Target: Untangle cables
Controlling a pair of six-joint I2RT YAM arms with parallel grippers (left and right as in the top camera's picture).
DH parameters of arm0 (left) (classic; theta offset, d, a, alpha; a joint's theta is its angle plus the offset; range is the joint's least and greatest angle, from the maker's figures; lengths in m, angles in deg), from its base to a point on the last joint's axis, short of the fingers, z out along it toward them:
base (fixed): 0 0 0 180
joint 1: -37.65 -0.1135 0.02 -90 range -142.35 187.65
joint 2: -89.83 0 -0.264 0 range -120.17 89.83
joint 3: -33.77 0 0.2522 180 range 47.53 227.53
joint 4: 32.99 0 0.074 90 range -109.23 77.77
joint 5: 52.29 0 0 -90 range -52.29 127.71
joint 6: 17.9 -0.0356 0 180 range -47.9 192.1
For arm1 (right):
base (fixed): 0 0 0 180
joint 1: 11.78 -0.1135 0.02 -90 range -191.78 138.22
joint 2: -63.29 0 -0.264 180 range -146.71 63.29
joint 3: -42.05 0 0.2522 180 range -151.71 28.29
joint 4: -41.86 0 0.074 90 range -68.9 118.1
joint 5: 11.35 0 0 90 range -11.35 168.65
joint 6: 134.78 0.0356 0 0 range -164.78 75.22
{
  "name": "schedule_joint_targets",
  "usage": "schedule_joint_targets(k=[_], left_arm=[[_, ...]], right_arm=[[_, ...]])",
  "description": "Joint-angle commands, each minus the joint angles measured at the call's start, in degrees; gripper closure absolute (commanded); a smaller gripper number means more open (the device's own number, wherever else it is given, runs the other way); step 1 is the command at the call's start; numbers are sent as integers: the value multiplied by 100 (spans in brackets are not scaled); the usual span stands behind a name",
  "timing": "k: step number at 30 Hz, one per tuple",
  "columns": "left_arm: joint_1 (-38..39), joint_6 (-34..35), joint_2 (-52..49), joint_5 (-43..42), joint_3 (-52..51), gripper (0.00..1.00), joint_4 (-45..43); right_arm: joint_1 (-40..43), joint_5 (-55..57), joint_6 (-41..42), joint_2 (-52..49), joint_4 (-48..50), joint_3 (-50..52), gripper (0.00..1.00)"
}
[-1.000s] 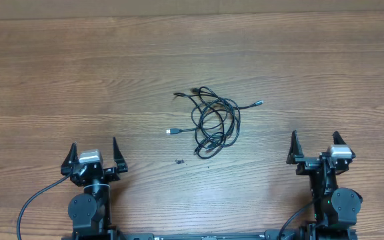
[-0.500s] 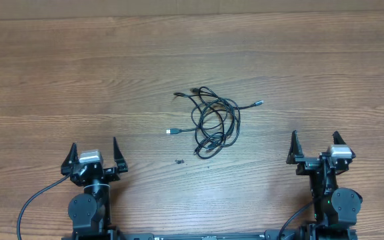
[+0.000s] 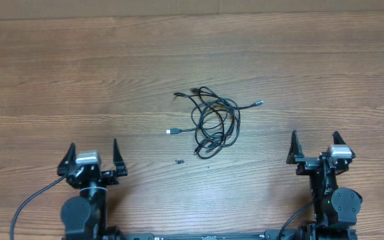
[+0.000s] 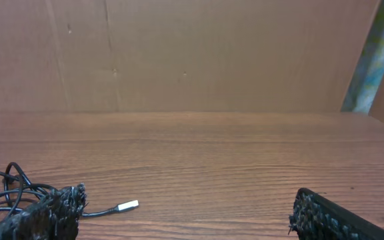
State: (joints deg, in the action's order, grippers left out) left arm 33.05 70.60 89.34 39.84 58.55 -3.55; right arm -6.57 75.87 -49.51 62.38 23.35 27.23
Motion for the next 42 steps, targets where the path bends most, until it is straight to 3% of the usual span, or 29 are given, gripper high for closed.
schedule_joint_targets(k=[1, 9, 16, 26, 32, 42], left_arm=[[-26, -63, -57, -76, 662, 0, 282], [-26, -63, -892, -358, 1519, 0, 702], [-26, -66, -2306, -776, 2422, 0, 964], [-26, -68, -4107, -931, 4059, 1, 2321], [-24, -264, -4859, -1281, 4774, 0, 3005], [-7, -262, -5342, -1740, 5145, 0, 3416]], right_arm=[[9, -46, -24, -7, 28, 57, 0], [9, -44, -24, -7, 28, 57, 0], [9, -46, -26, -7, 28, 57, 0], [9, -44, -24, -7, 28, 57, 0], [9, -46, -24, -7, 28, 57, 0], [9, -46, -26, -7, 28, 57, 0]])
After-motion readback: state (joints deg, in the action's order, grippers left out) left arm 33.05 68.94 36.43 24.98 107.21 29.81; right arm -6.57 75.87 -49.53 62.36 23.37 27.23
